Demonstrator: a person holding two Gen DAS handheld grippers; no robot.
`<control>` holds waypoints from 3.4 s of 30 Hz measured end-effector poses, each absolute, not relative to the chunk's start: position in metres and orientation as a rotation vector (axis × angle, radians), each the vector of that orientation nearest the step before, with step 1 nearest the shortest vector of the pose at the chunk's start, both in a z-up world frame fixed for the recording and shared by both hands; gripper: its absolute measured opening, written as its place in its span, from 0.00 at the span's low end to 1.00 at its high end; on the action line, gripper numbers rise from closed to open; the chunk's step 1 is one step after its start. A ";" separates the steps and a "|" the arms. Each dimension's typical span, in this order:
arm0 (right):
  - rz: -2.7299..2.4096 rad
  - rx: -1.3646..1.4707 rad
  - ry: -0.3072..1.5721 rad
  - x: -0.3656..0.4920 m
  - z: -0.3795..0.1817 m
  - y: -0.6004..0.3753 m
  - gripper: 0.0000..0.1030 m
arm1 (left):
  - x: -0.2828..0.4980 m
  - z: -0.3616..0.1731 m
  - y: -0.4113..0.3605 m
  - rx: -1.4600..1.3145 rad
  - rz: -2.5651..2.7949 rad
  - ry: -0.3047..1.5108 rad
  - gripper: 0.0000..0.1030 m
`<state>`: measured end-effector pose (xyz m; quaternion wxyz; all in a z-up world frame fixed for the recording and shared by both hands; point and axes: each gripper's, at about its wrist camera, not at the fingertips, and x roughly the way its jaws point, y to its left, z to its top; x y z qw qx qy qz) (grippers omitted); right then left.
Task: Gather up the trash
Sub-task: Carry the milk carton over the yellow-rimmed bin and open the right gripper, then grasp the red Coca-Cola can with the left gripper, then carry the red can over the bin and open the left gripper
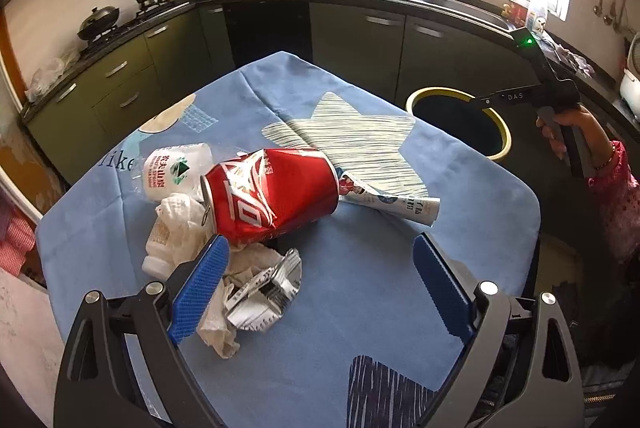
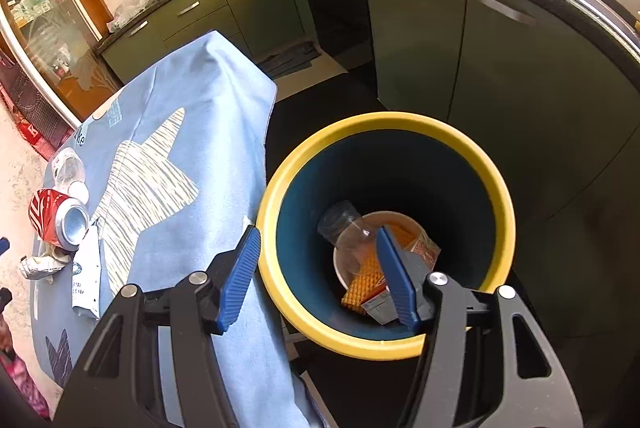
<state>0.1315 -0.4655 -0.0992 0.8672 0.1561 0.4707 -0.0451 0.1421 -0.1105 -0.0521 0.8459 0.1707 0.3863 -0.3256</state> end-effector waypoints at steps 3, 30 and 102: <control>-0.086 0.326 0.992 0.136 -0.102 -0.462 0.56 | 0.151 -0.054 -0.123 0.406 -0.737 0.816 0.89; -0.072 0.360 1.019 0.148 -0.105 -0.458 0.56 | 0.232 -0.091 -0.192 1.225 -1.070 0.946 0.89; -0.241 0.521 0.813 -0.010 -0.101 -0.574 0.56 | 0.188 -0.104 -0.519 0.583 -0.825 0.975 0.72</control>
